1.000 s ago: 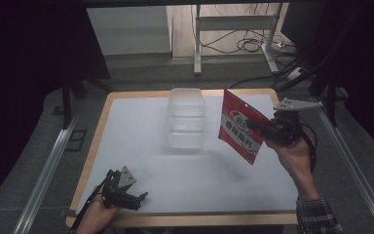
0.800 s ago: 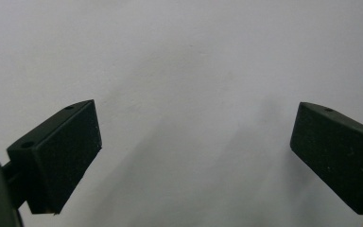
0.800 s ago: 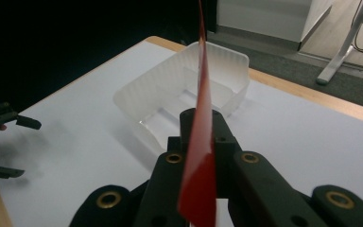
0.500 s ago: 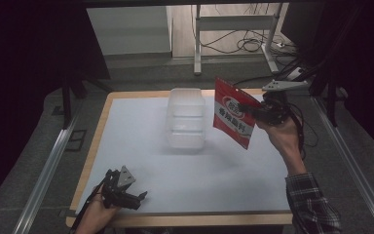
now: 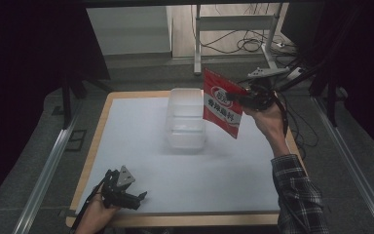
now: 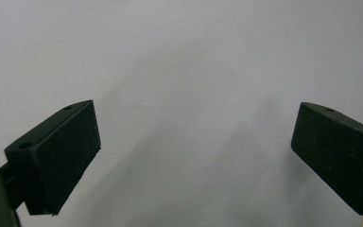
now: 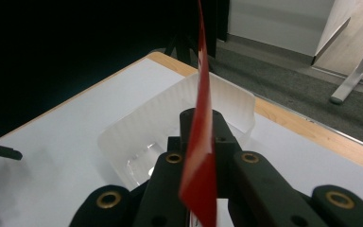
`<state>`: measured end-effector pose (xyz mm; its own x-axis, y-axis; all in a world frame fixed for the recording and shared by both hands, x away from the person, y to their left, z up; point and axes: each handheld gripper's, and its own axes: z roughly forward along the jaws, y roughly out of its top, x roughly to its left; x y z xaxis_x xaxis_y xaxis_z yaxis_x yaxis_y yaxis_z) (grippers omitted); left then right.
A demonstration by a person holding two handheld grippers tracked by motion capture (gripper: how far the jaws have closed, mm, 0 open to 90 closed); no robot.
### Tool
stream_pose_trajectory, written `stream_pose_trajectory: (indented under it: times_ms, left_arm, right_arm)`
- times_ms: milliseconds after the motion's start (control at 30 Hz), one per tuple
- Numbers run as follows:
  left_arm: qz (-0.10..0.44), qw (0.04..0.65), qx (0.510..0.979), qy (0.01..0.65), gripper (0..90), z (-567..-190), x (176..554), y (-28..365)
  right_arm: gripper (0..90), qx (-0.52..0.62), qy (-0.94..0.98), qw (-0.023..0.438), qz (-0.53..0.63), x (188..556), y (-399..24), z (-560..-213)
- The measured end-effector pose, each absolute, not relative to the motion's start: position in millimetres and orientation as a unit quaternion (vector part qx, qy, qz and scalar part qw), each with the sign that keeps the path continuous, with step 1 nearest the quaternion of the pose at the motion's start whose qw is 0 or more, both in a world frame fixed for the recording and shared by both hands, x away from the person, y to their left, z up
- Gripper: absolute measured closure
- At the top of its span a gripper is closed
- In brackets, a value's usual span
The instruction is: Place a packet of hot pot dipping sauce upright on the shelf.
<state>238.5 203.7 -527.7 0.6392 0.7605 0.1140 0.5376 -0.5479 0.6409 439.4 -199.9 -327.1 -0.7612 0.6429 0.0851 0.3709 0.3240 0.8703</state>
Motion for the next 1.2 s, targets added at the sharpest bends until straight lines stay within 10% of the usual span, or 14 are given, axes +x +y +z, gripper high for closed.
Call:
stream_pose_trajectory:
  times_ms: [1200]
  left_arm:
    - [0.182,0.389,0.805,0.410,0.0,-521,237,226]
  right_arm:
    - [87.2,0.265,0.816,0.111,0.502,510,-113,-339]
